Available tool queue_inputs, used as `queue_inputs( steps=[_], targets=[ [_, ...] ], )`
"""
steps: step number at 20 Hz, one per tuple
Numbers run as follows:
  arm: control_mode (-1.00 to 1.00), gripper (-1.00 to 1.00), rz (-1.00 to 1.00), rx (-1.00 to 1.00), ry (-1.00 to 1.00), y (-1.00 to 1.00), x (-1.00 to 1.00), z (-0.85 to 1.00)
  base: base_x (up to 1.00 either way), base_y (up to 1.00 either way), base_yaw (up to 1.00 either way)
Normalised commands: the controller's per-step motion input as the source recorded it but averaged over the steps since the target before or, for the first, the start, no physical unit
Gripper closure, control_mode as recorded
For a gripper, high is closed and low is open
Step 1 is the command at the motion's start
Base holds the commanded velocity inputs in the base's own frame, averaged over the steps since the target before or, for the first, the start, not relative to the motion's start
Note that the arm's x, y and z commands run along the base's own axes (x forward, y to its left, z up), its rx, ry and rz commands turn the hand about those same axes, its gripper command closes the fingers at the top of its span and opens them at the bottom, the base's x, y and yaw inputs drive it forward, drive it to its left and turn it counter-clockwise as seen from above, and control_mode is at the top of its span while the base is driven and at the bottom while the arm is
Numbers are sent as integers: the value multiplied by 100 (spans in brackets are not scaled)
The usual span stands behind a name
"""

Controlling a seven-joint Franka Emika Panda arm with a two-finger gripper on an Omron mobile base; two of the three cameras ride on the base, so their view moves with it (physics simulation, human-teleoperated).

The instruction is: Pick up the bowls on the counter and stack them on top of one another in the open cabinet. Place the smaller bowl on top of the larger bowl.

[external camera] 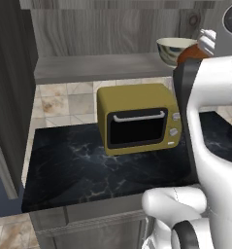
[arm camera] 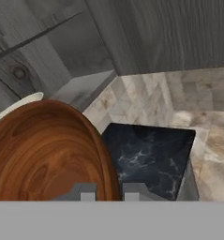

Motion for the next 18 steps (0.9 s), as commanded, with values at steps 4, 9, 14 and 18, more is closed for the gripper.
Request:
queue_inputs(
  steps=[4,9,14,18],
  targets=[
    [-100,100,-11,10,-3,-18,-5,11,0,0,0],
    [-100,100,-9,10,-1,-8,4,0,0,0,0],
    [-100,100,-3,8,-5,-3,10,2,0,0,0],
    [-100,100,0,9,-9,-4,6,4,0,0,0]
  ],
)
